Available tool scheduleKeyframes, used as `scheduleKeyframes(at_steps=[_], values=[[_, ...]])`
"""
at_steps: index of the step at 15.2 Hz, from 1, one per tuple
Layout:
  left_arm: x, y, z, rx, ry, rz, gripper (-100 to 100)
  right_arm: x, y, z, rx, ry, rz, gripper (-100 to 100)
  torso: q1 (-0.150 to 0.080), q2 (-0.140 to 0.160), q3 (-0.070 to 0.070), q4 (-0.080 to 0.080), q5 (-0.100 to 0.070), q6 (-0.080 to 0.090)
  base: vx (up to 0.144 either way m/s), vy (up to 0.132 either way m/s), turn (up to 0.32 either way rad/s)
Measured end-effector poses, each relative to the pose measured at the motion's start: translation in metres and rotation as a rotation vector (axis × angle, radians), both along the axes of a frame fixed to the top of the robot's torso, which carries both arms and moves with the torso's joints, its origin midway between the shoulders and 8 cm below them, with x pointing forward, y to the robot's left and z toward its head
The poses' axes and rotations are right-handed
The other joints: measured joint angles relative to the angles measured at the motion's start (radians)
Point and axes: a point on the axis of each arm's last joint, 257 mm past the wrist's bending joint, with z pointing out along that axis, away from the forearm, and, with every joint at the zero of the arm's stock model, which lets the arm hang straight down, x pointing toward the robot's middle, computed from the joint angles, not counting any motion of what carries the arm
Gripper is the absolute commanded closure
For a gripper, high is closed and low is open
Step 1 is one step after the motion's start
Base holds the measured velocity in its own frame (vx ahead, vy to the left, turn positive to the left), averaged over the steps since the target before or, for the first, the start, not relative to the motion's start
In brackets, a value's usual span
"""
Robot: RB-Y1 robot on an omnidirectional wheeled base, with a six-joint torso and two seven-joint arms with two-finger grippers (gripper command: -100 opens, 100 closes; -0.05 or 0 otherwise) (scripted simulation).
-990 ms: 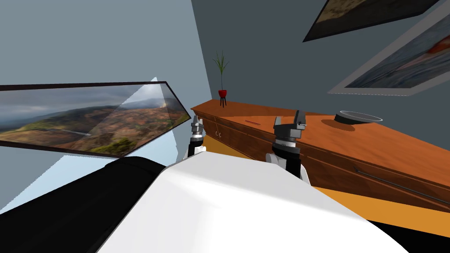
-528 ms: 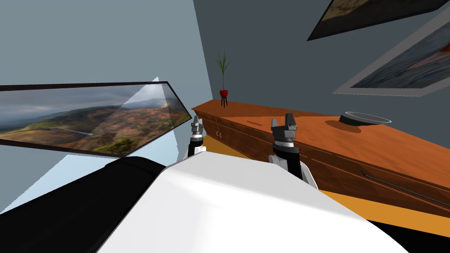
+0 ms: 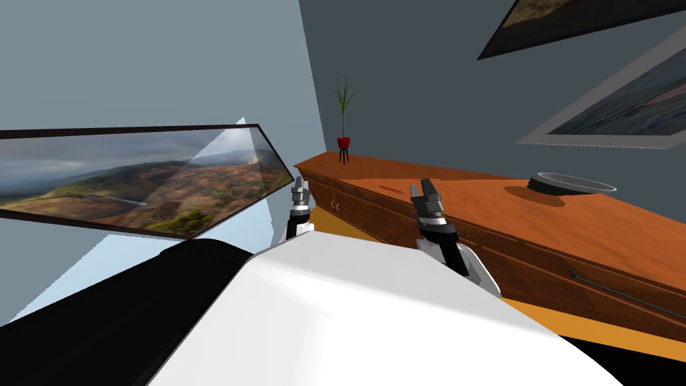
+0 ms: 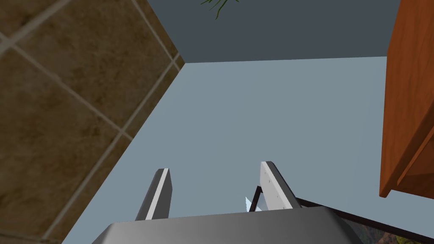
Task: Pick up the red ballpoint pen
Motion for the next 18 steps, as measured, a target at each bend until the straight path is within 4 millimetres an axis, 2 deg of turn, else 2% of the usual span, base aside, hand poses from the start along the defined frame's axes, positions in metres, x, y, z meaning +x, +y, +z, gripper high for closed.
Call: scheduleKeyframes(at_steps=[9, 18], values=[[0.000, 0.000, 0.000, 0.000, 0.000, 0.000, 0, 0.008, -0.006, -0.038, -0.226, 0.069, 0.032, -100, 0.000, 0.000, 0.000, 0.000, 0.000, 0.000, 0.022, 0.032, 0.031], [0.000, 0.000, 0.000, 0.000, 0.000, 0.000, 0, 0.014, -0.025, -0.078, -0.480, 0.142, 0.070, -100, 0.001, -0.001, -0.001, 0.000, 0.000, 0.000, 0.030, 0.036, 0.035]])
